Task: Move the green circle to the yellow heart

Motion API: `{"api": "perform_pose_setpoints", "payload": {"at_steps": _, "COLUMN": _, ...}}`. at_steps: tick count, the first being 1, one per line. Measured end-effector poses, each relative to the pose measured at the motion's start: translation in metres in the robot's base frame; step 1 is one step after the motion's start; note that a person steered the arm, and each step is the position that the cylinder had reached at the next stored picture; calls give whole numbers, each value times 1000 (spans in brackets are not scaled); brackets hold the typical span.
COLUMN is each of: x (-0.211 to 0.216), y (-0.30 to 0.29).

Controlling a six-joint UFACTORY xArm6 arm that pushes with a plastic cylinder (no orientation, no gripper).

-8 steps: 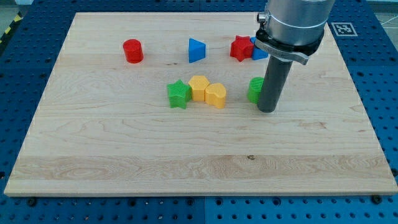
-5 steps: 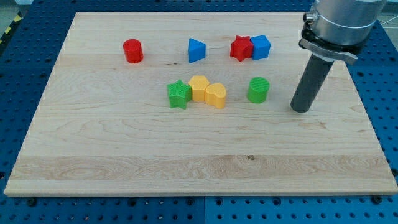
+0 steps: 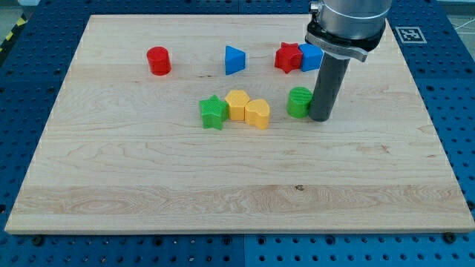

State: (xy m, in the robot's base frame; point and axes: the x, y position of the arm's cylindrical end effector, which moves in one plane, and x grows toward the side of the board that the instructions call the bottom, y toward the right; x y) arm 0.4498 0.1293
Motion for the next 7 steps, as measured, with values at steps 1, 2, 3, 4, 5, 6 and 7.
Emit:
{"api": "perform_pose_setpoints", "payload": {"at_steps": 1, "x": 0, "y": 16}}
{"api": "perform_pose_setpoints", "payload": {"at_steps": 2, "x": -2, "y": 16}}
{"api": "perform_pose_setpoints", "payload": {"at_steps": 3, "x": -25, "y": -1}}
{"api": "perform_pose_setpoints", "payload": {"at_steps": 4, "x": -29, "y": -14}}
{"api": "perform_pose_setpoints", "payload": {"at_steps": 5, "x": -27, "y": -16}}
{"api": "perform_pose_setpoints", "payload": {"at_steps": 6, "x": -20, "y": -23}}
{"api": "perform_pose_setpoints", "payload": {"at_steps": 7, "x": -15, "y": -33}}
